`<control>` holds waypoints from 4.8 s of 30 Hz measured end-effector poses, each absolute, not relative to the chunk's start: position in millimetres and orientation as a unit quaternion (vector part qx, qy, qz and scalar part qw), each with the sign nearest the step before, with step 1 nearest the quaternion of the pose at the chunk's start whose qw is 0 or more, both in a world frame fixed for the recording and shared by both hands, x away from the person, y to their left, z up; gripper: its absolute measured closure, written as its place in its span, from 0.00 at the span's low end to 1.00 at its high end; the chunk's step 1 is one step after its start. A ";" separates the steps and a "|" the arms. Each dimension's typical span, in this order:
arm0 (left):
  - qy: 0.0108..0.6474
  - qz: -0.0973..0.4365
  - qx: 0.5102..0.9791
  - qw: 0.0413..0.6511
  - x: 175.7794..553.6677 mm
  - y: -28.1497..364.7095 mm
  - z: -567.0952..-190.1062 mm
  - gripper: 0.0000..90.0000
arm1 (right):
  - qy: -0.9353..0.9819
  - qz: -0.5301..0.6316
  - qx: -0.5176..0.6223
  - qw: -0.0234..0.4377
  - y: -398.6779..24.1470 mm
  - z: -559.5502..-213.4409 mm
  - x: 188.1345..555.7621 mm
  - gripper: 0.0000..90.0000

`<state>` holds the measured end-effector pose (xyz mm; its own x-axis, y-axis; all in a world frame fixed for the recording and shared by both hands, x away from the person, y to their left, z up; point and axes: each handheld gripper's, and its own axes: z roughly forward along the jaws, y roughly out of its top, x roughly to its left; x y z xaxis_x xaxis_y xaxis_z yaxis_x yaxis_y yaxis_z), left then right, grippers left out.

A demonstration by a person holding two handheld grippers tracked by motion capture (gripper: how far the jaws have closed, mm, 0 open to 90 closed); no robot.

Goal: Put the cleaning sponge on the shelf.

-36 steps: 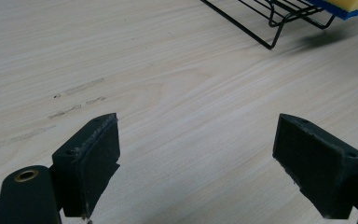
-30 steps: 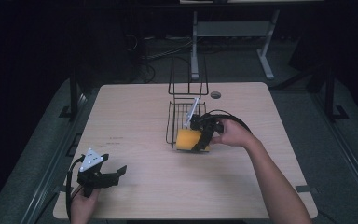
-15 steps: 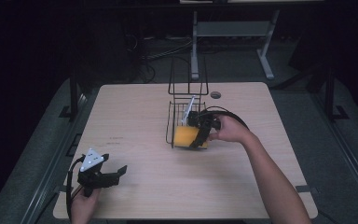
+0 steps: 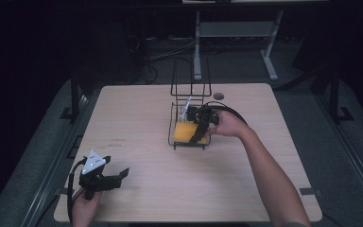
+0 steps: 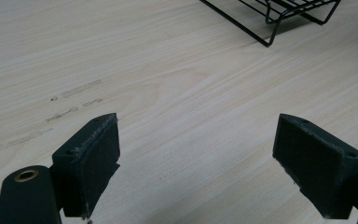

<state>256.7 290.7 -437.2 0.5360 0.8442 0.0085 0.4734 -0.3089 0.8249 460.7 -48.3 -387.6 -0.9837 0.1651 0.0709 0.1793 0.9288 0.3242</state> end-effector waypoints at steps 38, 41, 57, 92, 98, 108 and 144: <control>0.420 0.229 0.776 0.410 254.5 287.6 -436.1 0.16 | -0.979 -0.170 -0.110 0.015 -49.4 -402.7 486.7 0.24; 0.419 0.228 0.779 0.409 254.4 287.1 -436.1 0.16 | -0.978 -0.173 -0.112 0.018 -49.7 -404.7 487.2 0.24; 0.422 0.228 0.776 0.410 255.1 287.7 -436.4 0.16 | -0.976 -0.181 -0.120 0.019 -52.8 -404.6 485.5 0.20; 0.419 0.228 0.777 0.410 253.5 288.1 -435.4 0.16 | -0.975 -0.187 -0.118 -0.009 -69.1 -372.8 467.8 0.20; 0.420 0.231 0.775 0.412 253.1 288.9 -435.0 0.16 | -0.976 -0.186 -0.114 -0.008 -69.3 -370.3 464.3 0.20; 0.417 0.231 0.778 0.410 252.6 287.7 -434.6 0.16 | -0.980 -0.170 -0.100 -0.016 -67.8 -367.3 452.7 0.19; 0.415 0.232 0.778 0.411 253.2 286.9 -434.1 0.16 | -0.984 -0.157 -0.087 0.005 -69.1 -377.2 426.8 0.19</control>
<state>253.2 286.9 -434.1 0.5476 0.8365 0.0208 0.4549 -0.3185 0.8317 426.8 -69.1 -377.2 -0.9848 0.1698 0.0368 0.1728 0.9355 0.3081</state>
